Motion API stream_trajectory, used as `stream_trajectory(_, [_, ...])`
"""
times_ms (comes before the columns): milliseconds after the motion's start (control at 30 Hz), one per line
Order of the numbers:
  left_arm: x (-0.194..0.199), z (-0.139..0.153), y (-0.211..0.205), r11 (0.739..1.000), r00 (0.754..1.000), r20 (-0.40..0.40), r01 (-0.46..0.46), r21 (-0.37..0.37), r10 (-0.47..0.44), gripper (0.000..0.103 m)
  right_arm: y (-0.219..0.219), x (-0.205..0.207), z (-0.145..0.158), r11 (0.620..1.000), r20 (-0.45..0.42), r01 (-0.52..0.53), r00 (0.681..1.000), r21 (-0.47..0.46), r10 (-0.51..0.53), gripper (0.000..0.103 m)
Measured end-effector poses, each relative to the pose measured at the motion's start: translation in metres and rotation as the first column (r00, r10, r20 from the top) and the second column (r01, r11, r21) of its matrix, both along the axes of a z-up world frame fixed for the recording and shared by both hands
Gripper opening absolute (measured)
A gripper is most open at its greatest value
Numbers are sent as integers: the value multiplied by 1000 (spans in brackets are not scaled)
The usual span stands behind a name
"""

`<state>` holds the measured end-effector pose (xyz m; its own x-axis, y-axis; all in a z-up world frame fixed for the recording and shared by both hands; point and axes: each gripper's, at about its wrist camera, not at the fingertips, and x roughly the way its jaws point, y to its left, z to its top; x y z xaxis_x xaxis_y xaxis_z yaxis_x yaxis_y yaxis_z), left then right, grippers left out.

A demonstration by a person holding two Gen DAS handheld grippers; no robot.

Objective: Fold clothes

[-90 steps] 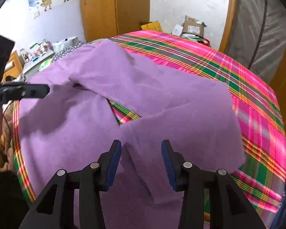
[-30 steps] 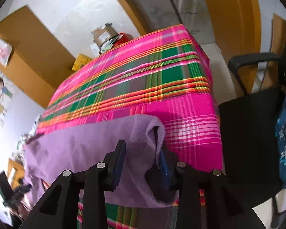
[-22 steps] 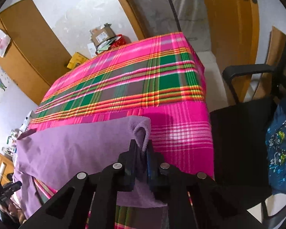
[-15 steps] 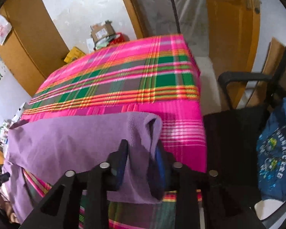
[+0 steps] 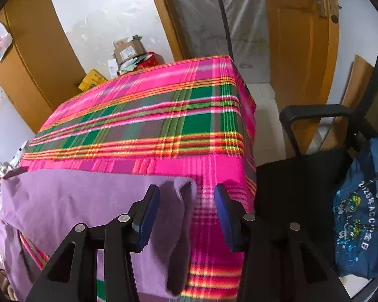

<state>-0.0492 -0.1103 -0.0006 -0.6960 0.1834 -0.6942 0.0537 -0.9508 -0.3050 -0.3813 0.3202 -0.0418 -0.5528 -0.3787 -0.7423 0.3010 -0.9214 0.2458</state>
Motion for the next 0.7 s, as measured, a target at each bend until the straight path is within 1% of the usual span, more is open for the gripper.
stream_trajectory(100, [1,2,0,1000,1000,-4,-5,-7,5,17,-3,-3,-1,1000,-3,-5,1000,-3,5,48])
stream_trajectory(167, [2,4,0,1000,1000,-9,-10,-10,10,17,-8,-1,0,1000,-7,-18,1000,13,18,48])
stream_trajectory(233, [2,5,-2,1000,1000,-12,-16,-6,16,17,-13,2,-1,999,-6,-42,999,25,42,45])
stream_trajectory(267, [2,5,-3,1000,1000,-13,-20,-4,20,17,-15,3,-1,998,-7,-43,999,35,43,43])
stream_trajectory(300, [2,5,-4,1000,1000,-14,-23,-2,23,17,-17,4,-1,998,-8,-44,999,45,44,36])
stream_trajectory(333, [2,6,-5,1000,1000,-16,-26,0,26,17,-18,5,-1,998,-9,-45,999,54,45,32])
stream_trajectory(400, [1,4,-6,999,999,-10,-32,6,32,17,-21,7,-1,997,-10,-45,999,65,46,18])
stream_trajectory(567, [0,3,-7,999,999,-3,-40,4,40,17,-28,10,2,995,-9,-47,999,89,48,11])
stream_trajectory(700, [-2,3,-6,999,999,-7,-42,3,42,17,-26,10,10,995,-22,-39,999,89,41,10])
